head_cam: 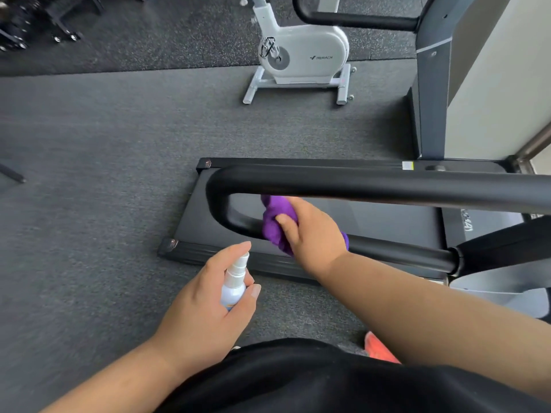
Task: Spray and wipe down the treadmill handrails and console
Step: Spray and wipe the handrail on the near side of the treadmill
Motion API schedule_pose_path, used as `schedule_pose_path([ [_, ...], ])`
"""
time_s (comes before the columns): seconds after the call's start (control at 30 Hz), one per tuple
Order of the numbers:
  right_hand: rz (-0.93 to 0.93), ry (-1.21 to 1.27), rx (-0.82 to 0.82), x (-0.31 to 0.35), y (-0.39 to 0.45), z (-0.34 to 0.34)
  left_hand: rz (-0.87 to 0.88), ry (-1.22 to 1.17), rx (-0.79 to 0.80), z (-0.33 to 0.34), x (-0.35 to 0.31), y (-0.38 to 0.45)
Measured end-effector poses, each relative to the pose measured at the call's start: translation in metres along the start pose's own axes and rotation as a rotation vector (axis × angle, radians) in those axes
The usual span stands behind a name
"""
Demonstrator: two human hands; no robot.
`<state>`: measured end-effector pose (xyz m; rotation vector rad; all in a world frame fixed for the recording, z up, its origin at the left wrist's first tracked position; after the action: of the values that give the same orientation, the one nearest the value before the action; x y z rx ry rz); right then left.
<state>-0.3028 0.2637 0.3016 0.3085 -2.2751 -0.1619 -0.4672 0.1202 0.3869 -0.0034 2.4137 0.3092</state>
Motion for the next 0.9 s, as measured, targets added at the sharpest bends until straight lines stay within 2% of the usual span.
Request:
schedule_pose_path([
  [0.03, 0.102, 0.122, -0.047, 0.001, 0.000, 0.002, -0.004, 0.008, -0.006, -0.002, 0.002, -0.001],
  [0.1, 0.161, 0.276, -0.089, 0.009, 0.000, 0.009, -0.016, 0.021, -0.015, -0.006, 0.007, -0.004],
  [0.2, 0.075, 0.395, -0.081, 0.029, 0.002, 0.025, -0.019, 0.045, -0.037, -0.012, 0.012, -0.009],
  [0.3, -0.033, 0.392, -0.033, 0.049, 0.008, 0.043, -0.044, 0.051, -0.041, -0.017, 0.014, -0.014],
  [0.37, -0.078, 0.290, -0.013, 0.056, 0.011, 0.053, -0.068, 0.034, -0.045, -0.021, 0.017, -0.018],
  [0.57, -0.228, 0.009, -0.121, 0.053, 0.017, 0.060, -0.077, 0.040, -0.045, -0.021, 0.019, -0.023],
  [0.7, -0.341, -0.340, -0.041, 0.043, 0.019, 0.059, -0.051, 0.022, -0.020, -0.013, 0.010, -0.021],
  [0.8, -0.510, -0.590, 0.014, 0.026, 0.008, 0.049, -0.024, 0.016, -0.002, -0.010, 0.001, -0.020],
  [0.9, -0.568, -0.658, 0.043, 0.006, -0.005, 0.033, -0.013, 0.020, 0.004, -0.009, -0.004, -0.022],
])
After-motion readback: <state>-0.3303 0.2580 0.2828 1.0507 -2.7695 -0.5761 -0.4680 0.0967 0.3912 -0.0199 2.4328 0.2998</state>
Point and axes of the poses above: each hand's wrist, its own y-axis towards the middle knuckle, its own z-axis out of the palm, x = y × z, the point moved 1 cm from there along y, towards the middle knuckle, and after that the axes turned 12 degrees about -x, right-handed, at the moved point
